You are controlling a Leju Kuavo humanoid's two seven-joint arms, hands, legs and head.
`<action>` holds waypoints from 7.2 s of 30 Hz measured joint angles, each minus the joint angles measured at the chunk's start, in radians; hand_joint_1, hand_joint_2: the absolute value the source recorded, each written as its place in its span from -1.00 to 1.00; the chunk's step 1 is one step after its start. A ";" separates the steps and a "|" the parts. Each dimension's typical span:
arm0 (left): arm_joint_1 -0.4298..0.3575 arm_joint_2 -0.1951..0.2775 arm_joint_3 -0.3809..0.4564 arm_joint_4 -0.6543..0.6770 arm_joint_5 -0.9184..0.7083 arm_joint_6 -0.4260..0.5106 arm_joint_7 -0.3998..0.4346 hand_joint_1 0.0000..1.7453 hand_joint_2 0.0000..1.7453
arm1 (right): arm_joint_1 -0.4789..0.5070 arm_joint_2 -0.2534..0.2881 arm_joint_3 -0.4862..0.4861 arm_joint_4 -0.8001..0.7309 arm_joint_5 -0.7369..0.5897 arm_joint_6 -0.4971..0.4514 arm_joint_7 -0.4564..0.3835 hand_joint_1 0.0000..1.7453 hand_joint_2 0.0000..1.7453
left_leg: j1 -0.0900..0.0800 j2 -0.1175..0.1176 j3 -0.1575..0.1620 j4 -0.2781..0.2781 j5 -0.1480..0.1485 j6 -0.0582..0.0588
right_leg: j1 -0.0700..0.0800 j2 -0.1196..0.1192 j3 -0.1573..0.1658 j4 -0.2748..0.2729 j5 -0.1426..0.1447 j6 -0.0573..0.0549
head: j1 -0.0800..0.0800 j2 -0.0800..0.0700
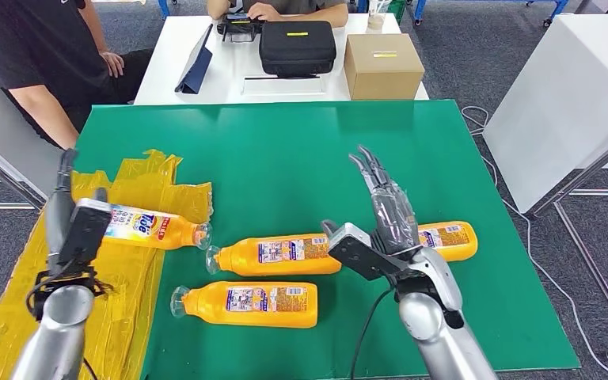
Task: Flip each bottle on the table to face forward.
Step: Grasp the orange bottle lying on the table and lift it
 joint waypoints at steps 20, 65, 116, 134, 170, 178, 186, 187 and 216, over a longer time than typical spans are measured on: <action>0.084 0.054 0.034 -0.236 0.061 -0.004 -0.031 -1.00 -1.00 | 0.235 -0.226 -0.219 -0.188 0.098 0.186 0.003 -1.00 1.00 | 0.000 -0.002 0.000 0.000 0.000 0.000 | 0.000 -0.003 0.000 0.000 0.000 0.000 | 0.000 0.000; 0.182 0.099 0.097 -0.228 0.176 0.041 -0.110 -1.00 -1.00 | 0.009 -0.358 -0.103 0.306 0.433 0.179 0.127 -1.00 1.00 | 0.000 -0.002 0.000 0.000 0.001 0.001 | 0.000 -0.002 0.000 0.000 0.000 0.000 | 0.000 0.000; 0.223 0.109 0.181 -0.271 0.197 0.053 -0.104 -1.00 -1.00 | -0.317 -0.382 0.055 0.769 0.460 0.221 0.070 -1.00 1.00 | 0.000 -0.003 0.000 0.000 0.001 0.001 | 0.000 -0.003 0.001 0.000 0.000 0.000 | 0.000 0.000; 0.218 0.115 0.181 -0.257 0.220 0.060 -0.114 -1.00 -1.00 | -0.356 -0.423 0.103 0.855 0.371 0.217 0.035 1.00 1.00 | 0.000 -0.004 0.000 0.000 0.001 0.001 | 0.000 -0.003 0.001 0.000 0.000 0.000 | 0.000 0.000; 0.181 0.118 0.177 -0.211 0.255 0.042 -0.151 -1.00 -1.00 | -0.149 -0.509 0.044 0.626 0.332 0.239 0.088 1.00 1.00 | 0.000 -0.004 0.001 0.000 0.001 0.001 | 0.000 -0.004 0.002 0.000 0.000 0.000 | 0.000 0.000; 0.177 0.117 0.174 -0.206 0.255 0.045 -0.151 -1.00 -1.00 | -0.150 -0.509 0.044 0.626 0.341 0.247 0.086 -1.00 1.00 | 0.000 -0.004 0.001 0.000 0.001 0.001 | 0.000 -0.004 0.002 0.000 0.000 0.000 | 0.000 0.000; 0.156 0.117 0.172 -0.202 0.255 0.049 -0.150 -1.00 -1.00 | -0.188 -0.502 0.055 0.644 0.357 0.257 0.086 -1.00 1.00 | 0.000 -0.004 0.001 0.000 0.001 0.001 | 0.000 -0.004 0.002 0.000 0.000 0.000 | 0.000 0.000; 0.154 0.117 0.172 -0.200 0.255 0.049 -0.150 -1.00 -1.00 | -0.191 -0.501 0.057 0.647 0.357 0.257 0.085 -1.00 1.00 | 0.000 -0.004 0.001 0.000 0.001 0.001 | 0.000 -0.004 0.002 0.000 0.000 0.000 | 0.000 0.000; 0.140 0.117 0.164 -0.186 0.257 0.049 -0.150 -1.00 -1.00 | -0.199 -0.491 0.082 0.656 0.361 0.249 0.057 -1.00 1.00 | 0.000 -0.001 0.004 0.000 0.001 0.001 | 0.000 -0.003 0.005 0.000 0.000 0.000 | 0.000 0.000</action>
